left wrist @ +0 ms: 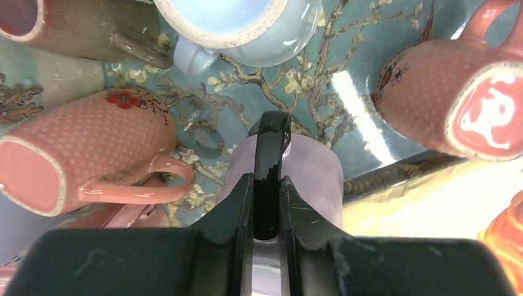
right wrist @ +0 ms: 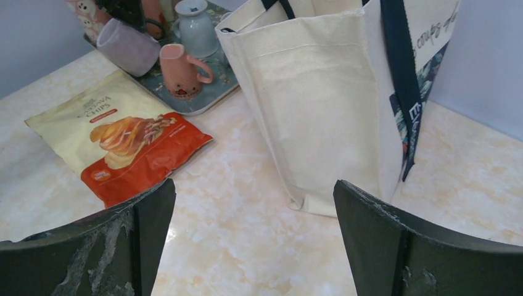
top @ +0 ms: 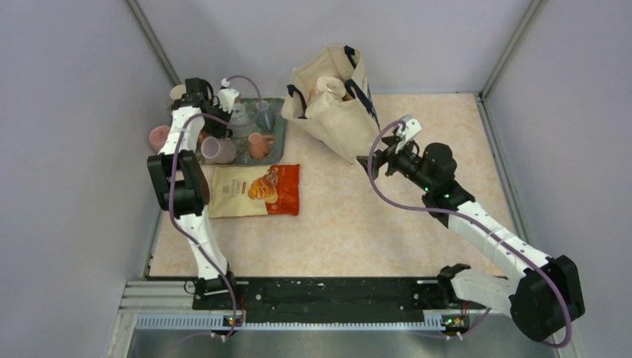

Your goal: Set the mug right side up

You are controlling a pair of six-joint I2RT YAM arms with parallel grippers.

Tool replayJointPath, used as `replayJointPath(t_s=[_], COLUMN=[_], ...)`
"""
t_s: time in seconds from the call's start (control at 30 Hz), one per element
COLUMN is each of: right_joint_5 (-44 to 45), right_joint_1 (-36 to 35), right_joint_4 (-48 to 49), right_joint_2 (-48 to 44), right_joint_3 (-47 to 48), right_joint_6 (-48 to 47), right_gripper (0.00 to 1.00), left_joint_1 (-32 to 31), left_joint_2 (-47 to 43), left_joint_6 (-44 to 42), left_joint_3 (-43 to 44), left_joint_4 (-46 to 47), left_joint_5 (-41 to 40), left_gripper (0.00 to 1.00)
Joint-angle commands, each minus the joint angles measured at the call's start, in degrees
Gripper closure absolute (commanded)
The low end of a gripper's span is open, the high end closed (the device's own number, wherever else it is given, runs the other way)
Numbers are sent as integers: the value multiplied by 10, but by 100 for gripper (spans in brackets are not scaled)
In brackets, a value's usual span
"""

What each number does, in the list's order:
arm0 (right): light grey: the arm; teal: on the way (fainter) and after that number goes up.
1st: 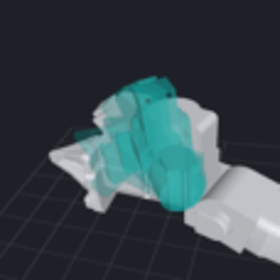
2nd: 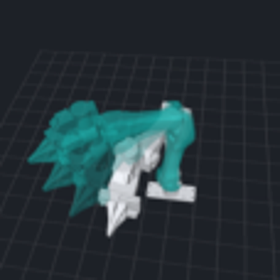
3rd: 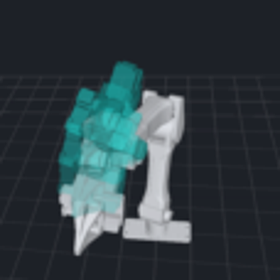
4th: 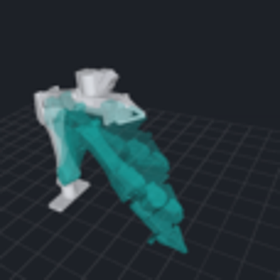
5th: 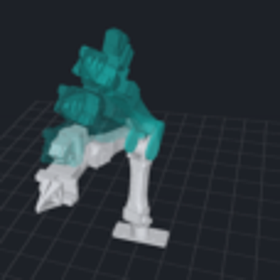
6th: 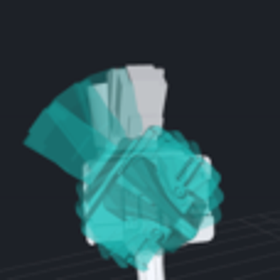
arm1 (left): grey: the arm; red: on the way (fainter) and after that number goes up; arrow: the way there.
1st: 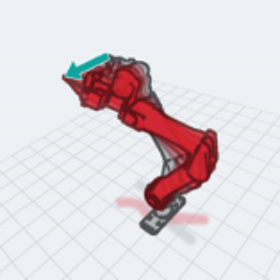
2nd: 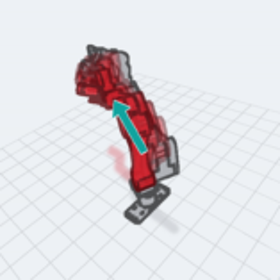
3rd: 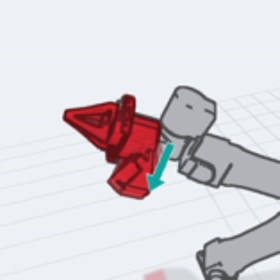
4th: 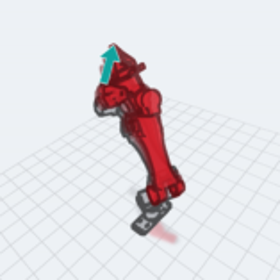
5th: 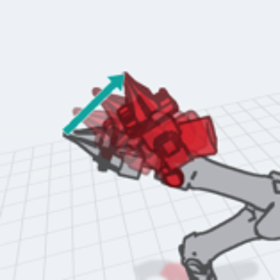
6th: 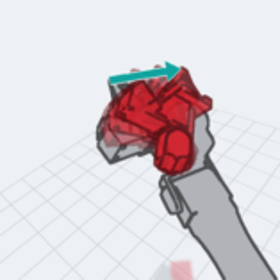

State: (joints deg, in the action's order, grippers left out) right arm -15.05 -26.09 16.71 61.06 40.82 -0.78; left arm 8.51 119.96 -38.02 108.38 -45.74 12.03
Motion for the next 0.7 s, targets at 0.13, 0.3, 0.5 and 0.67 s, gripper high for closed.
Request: replayJointPath(t_s=[0.13, 0.3, 0.5, 0.67], right_joint_5=[-41, -43, -55, -66], right_joint_1=[-23, -60, -95, -127], right_joint_4=[74, 88, 118, 141], right_joint_2=[53, 102, 149, 195], right_joint_3=[23, 43, 60, 81], right_joint_6=[85, 89, 112, 132], right_gripper=[1, 1, 1, 1], left_joint_1=[0, 20, 24, 33], left_joint_2=[-89, -113, -139, -170], left_joint_6=[121, 160, 175, 190], left_joint_3=[-71, -78, -108, -136], left_joint_4=[127, 133, 142, 143], left_joint_5=[-16, 31, 62, 84], left_gripper=[100, 100, 100, 100])
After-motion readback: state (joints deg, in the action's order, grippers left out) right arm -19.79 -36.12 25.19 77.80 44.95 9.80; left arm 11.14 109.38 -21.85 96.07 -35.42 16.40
